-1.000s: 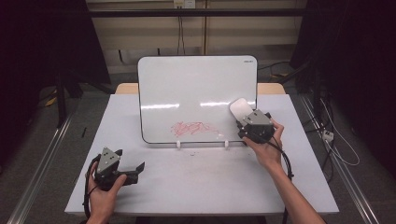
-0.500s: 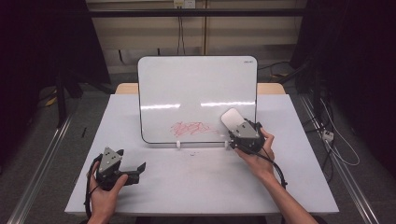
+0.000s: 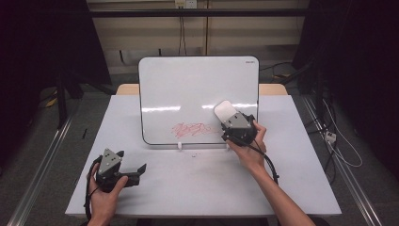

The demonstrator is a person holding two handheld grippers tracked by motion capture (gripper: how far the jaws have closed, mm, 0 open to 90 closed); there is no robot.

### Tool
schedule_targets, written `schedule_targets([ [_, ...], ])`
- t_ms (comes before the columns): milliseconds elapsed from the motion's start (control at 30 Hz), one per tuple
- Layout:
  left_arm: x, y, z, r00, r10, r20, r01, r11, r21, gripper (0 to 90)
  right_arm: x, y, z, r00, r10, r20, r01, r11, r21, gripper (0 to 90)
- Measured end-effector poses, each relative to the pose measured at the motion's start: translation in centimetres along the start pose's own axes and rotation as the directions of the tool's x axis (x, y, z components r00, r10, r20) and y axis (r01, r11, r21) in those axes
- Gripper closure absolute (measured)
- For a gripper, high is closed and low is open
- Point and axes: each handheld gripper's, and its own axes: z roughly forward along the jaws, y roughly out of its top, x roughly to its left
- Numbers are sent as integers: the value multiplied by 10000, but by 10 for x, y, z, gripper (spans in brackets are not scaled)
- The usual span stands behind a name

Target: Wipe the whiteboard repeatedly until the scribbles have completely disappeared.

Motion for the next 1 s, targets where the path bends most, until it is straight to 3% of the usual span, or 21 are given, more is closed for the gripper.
schedule_targets([
  [333,-1,0,0,10000,93,-5,-93,10000,35,63,45,7,5,9933,-1115,-315,1103,9932,-367,316],
  [500,-2,0,2,10000,35,67,-35,10000,-1,63,51,6,4,9920,-1197,-405,1181,9922,-404,317],
  [567,-2,1,2,10000,44,51,-44,10000,-3,63,56,6,4,9871,-1546,-416,1530,9875,-379,317],
  [667,-1,0,1,9999,107,49,-107,9999,3,63,51,6,4,9862,-1495,-710,1470,9884,-390,317],
  [767,0,0,0,10000,32,12,-32,10000,27,63,46,6,4,9862,-1517,-660,1500,9882,-298,317],
  [1000,-3,3,3,9999,130,103,-130,9999,-60,63,5,8,4,9995,-290,-139,288,9994,-196,317],
])
